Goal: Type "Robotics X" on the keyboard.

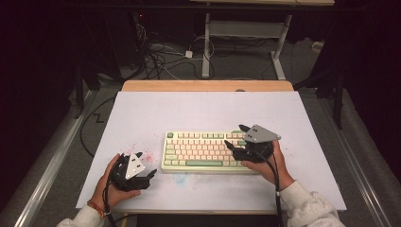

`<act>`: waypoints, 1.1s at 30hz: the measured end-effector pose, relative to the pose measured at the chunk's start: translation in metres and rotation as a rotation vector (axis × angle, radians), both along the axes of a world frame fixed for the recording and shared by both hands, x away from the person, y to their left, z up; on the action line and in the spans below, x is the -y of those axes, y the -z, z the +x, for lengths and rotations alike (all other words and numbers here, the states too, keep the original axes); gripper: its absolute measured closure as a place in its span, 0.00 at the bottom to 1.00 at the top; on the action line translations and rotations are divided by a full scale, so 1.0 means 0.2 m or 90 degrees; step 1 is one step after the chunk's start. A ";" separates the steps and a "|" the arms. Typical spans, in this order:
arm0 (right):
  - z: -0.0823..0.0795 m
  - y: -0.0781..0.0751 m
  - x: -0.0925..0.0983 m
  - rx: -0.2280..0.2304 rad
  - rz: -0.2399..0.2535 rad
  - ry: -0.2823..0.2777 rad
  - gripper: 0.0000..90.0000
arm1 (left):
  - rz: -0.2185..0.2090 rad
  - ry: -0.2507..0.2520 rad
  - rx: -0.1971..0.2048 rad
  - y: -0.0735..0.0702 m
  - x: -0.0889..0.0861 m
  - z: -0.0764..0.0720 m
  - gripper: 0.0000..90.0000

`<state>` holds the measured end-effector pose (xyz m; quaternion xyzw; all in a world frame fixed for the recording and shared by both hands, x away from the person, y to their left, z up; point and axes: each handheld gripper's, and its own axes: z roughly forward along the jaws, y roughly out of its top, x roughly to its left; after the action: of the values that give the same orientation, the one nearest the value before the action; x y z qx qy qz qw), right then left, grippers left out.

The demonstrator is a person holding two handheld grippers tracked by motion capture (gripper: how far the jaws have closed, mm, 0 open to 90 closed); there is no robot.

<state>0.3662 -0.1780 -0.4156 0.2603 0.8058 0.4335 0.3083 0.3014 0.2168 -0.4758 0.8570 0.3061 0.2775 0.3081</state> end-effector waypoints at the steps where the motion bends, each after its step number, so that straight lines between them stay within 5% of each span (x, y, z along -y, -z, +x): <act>1: -0.01 0.00 0.01 0.007 -0.001 0.000 0.28 | 0.001 -0.001 0.003 0.00 0.00 0.00 0.26; 7: -0.07 0.00 0.08 0.037 -0.004 0.017 0.27 | -0.013 0.005 0.007 -0.01 0.00 -0.01 0.29; 16: -0.14 0.04 0.20 0.037 -0.003 0.043 0.28 | -0.018 -0.003 0.000 -0.02 -0.02 0.00 0.29; 26: -0.22 0.12 0.31 0.030 -0.018 0.073 0.28 | -0.036 0.004 -0.010 -0.05 -0.02 0.00 0.54; 29: -0.23 0.13 0.32 0.049 -0.032 0.082 0.28 | -0.036 0.009 -0.016 -0.05 -0.02 0.00 0.62; 33: -0.24 0.15 0.34 0.042 -0.040 0.086 0.28 | -0.049 0.014 -0.016 -0.07 -0.03 0.01 0.80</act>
<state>0.3181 -0.2454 -0.4454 0.2902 0.7889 0.3947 0.3711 0.3039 0.2237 -0.4624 0.8512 0.3107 0.2513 0.3402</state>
